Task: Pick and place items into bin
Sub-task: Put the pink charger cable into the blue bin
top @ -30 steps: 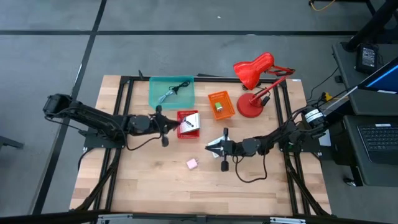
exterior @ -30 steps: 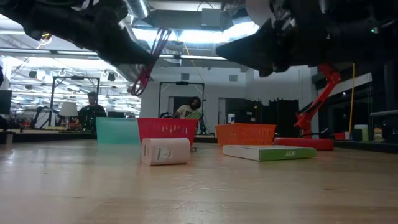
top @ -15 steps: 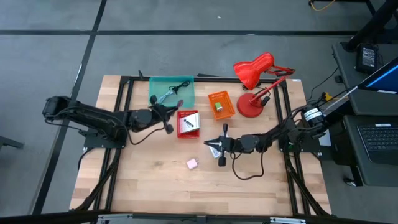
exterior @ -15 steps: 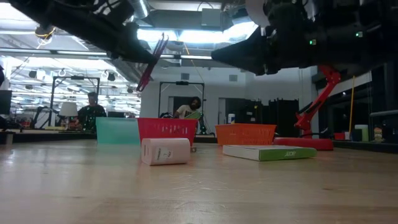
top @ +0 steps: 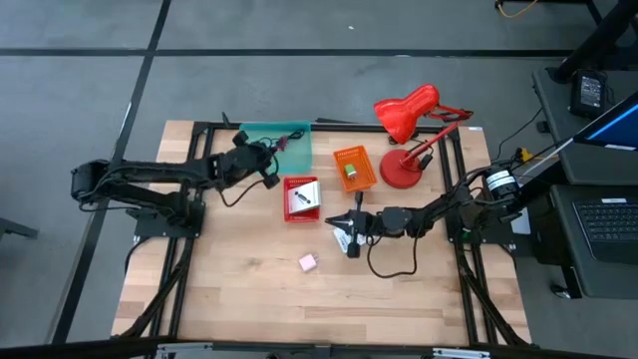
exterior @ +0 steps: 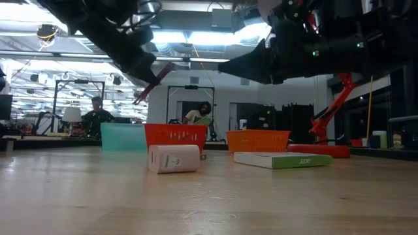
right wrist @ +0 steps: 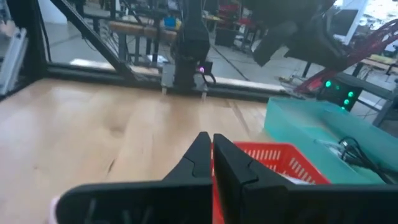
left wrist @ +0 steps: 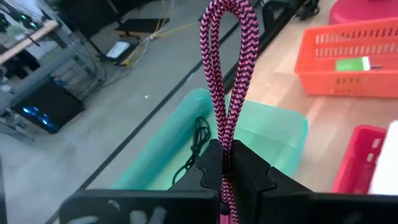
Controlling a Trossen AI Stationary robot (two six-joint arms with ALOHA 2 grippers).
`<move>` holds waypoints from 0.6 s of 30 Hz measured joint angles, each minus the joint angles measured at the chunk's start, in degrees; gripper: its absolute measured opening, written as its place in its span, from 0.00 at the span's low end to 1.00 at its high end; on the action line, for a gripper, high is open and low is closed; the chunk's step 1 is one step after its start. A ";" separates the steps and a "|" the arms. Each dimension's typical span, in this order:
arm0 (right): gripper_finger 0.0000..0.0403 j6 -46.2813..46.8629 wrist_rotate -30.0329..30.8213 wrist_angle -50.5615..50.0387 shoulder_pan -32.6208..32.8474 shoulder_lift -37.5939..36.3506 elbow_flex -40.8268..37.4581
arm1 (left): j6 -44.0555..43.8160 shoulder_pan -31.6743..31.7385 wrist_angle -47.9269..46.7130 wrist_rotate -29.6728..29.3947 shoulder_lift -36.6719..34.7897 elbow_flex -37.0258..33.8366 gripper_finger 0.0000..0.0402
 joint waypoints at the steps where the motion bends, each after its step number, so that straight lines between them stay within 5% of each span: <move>1: 0.00 0.02 -0.02 -0.58 -0.17 0.00 0.00 | 0.34 1.11 -0.18 1.08 0.43 0.33 0.02; 18: 0.00 0.07 -0.04 -1.82 -0.29 0.00 0.00 | 7.87 12.19 0.10 4.50 14.36 1.20 0.02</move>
